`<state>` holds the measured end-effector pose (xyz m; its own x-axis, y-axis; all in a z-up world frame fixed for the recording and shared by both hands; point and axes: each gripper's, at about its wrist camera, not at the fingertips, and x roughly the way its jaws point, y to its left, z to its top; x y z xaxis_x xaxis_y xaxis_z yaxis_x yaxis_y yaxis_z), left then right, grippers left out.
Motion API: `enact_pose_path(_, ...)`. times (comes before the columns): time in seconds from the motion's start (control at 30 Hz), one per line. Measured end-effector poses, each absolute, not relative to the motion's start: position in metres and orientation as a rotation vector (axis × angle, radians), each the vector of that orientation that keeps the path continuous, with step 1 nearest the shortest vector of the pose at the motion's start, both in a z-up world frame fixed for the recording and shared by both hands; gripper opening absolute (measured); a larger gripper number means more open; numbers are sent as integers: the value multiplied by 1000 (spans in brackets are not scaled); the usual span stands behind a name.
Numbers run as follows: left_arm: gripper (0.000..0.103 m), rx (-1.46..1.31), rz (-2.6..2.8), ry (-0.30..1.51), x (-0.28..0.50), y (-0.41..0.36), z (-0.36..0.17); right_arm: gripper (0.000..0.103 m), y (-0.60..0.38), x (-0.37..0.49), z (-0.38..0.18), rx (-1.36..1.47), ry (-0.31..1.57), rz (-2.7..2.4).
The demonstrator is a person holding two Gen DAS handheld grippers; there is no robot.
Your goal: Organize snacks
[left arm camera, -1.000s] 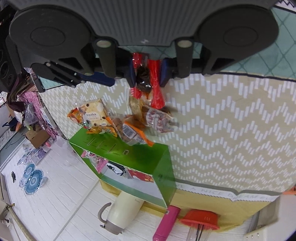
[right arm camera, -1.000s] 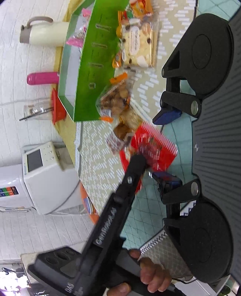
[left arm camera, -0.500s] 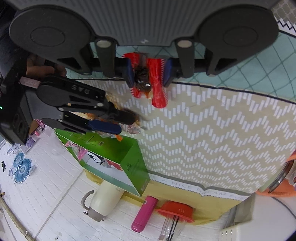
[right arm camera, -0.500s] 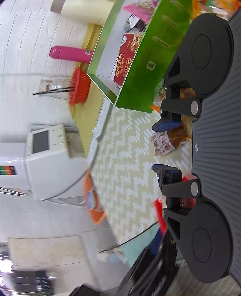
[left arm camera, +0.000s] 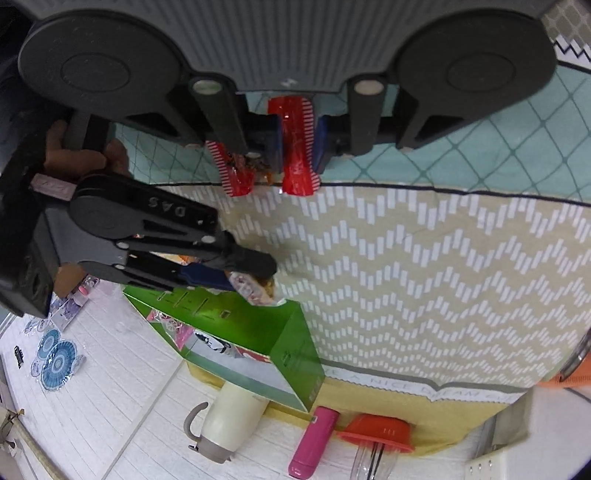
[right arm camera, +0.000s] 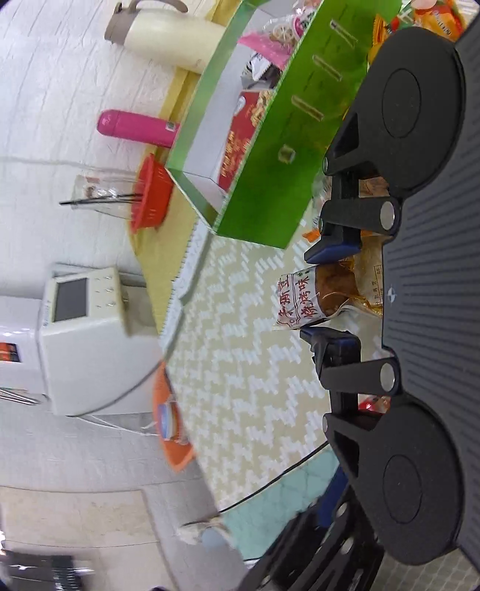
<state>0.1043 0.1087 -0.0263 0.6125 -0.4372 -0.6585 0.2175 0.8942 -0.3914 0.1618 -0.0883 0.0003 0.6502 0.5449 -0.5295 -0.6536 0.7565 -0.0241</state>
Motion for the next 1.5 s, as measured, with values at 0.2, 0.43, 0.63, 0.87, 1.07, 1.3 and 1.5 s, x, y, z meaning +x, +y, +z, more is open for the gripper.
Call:
enact_pose_path(0.2, 69, -222, -483, 793, 104, 100, -6, 66, -117, 130, 29, -129, 408, 705)
enact_pose_path(0.43, 69, 101, -727, 816, 140, 74, -1, 66, -164, 103, 26, -9, 423, 615)
enact_pose_path(0.63, 70, 200, -802, 944, 155, 65, -17, 66, -190, 89, 19, 51, 451, 539)
enact_pose_path(0.87, 74, 326, -776, 920, 109, 49, -11, 66, -189, 89, 14, 76, 459, 551)
enact_pose_path(1.07, 82, 393, -561, 942, 99, 13, -19, 67, -186, 86, 11, 71, 463, 547)
enact_pose_path(1.3, 62, 288, -501, 935, 99, 12, -20, 67, -197, 79, 14, 65, 446, 528)
enact_pose_path(1.5, 37, 268, -489, 893, 90, 6, -15, 67, -201, 78, 12, 88, 450, 525)
